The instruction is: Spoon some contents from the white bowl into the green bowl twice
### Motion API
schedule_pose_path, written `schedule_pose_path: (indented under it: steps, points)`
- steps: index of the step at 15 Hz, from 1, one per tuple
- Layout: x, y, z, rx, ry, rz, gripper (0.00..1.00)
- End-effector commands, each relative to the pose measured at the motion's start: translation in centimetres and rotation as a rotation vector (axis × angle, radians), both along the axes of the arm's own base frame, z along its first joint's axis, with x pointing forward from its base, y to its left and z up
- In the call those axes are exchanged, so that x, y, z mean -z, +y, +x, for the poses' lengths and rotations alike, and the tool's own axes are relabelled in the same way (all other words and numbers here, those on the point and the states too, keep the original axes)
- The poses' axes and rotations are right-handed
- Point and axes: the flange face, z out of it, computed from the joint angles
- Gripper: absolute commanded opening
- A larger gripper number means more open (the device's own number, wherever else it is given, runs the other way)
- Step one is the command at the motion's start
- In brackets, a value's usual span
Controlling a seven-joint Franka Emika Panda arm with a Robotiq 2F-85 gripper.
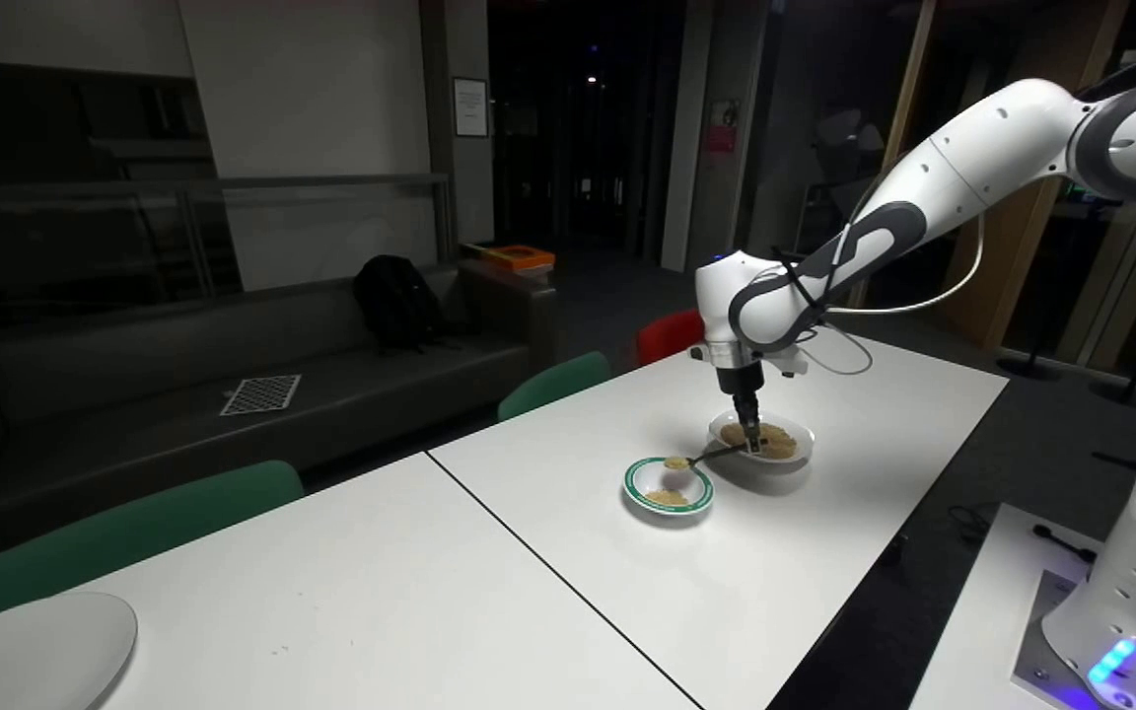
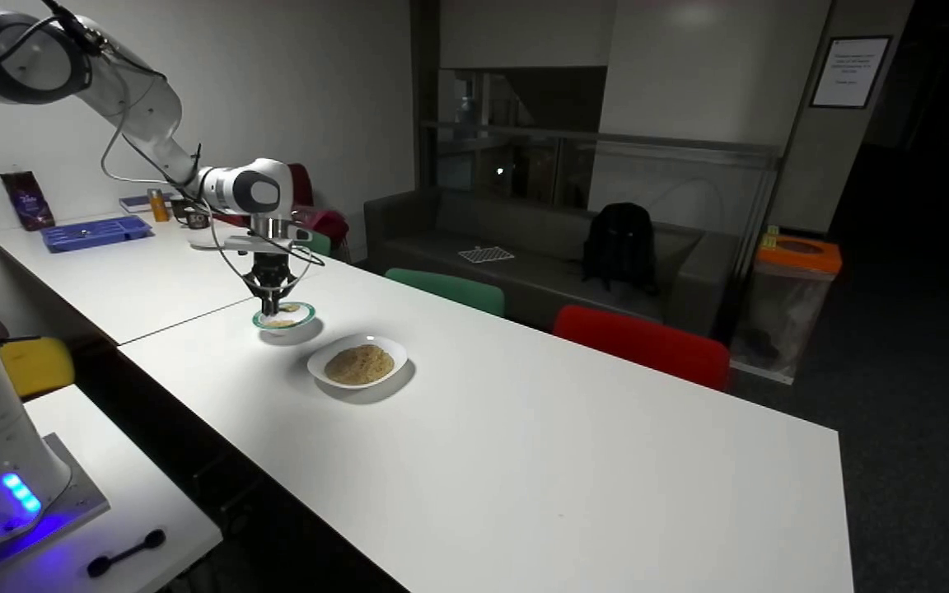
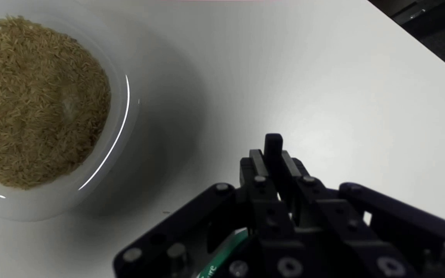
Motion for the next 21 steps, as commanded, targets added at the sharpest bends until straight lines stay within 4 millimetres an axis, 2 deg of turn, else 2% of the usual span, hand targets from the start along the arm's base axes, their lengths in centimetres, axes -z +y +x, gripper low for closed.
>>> schedule_pose_path:
  steps: [1, 4, 8, 15, 21]
  points:
    - [0.1, 2.1, 0.4, 0.005, 0.024, -0.046, 0.03]
    - [0.6, 3.7, 0.2, 0.000, 0.036, -0.056, 0.03]
    - [1.4, 4.7, 0.0, 0.000, 0.044, -0.078, 0.03]
    - [2.2, 5.2, 0.2, 0.012, 0.065, -0.115, 0.03]
    - [0.6, 6.3, 0.7, 0.015, 0.070, -0.141, 0.03]
